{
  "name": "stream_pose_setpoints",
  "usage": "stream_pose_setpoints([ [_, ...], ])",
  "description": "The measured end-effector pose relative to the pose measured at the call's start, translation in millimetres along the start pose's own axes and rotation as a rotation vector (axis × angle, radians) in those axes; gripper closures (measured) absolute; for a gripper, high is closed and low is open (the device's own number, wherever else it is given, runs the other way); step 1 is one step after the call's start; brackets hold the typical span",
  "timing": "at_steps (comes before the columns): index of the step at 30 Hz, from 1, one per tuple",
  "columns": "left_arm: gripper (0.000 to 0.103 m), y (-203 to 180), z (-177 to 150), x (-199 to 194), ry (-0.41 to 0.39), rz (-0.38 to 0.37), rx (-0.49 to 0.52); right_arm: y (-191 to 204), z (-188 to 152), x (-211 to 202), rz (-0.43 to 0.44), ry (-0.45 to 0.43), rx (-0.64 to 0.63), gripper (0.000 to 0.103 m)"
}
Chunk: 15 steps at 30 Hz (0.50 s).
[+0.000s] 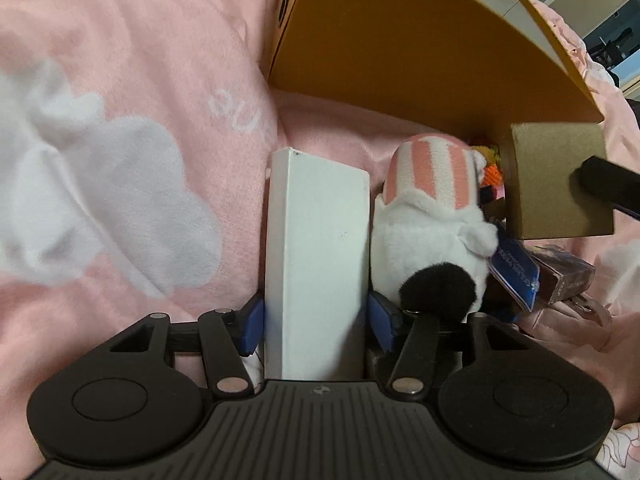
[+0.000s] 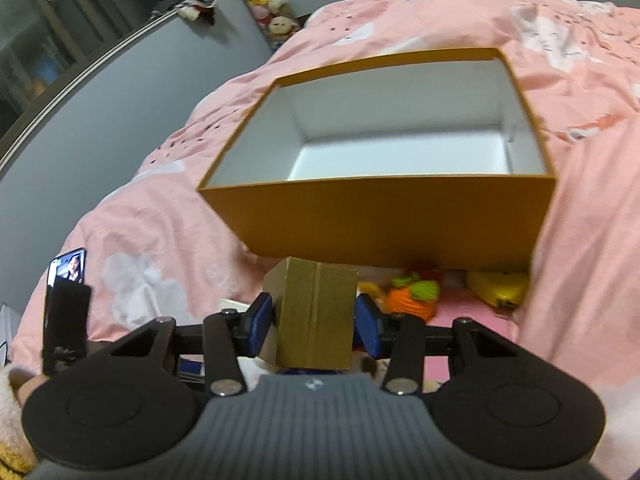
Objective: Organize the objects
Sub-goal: 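Lift and carry the white box and tan cube over the orange box with both grippers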
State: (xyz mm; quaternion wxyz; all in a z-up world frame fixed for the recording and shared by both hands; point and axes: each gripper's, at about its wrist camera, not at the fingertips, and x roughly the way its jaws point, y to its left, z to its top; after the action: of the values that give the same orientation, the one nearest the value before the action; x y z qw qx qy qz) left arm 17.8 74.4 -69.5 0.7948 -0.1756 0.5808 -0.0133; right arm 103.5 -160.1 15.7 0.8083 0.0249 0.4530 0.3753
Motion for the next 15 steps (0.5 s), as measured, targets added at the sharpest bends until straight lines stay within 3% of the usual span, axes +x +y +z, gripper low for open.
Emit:
stream_pose_setpoints([
  [1, 0.062, -1, -1, -5, -0.013, 0.004, 0.001, -2, -1, -1, -0.005, -0.001, 0.005, 0.055],
  [3, 0.070, -1, -1, -18, -0.034, -0.023, -0.004, -6, -2, -2, -0.012, 0.001, 0.017, 0.055],
  [9, 0.072, -14, -4, -48, -0.122, 0.021, 0.043, -11, -4, -2, -0.018, 0.001, 0.032, 0.055],
  [11, 0.072, 4, 5, -46, -0.168, 0.028, 0.042, -11, -4, -2, -0.015, -0.001, 0.027, 0.055],
  [15, 0.072, -3, 12, -73, -0.246, 0.054, 0.049, -11, -2, -6, -0.003, -0.001, 0.029, 0.055],
])
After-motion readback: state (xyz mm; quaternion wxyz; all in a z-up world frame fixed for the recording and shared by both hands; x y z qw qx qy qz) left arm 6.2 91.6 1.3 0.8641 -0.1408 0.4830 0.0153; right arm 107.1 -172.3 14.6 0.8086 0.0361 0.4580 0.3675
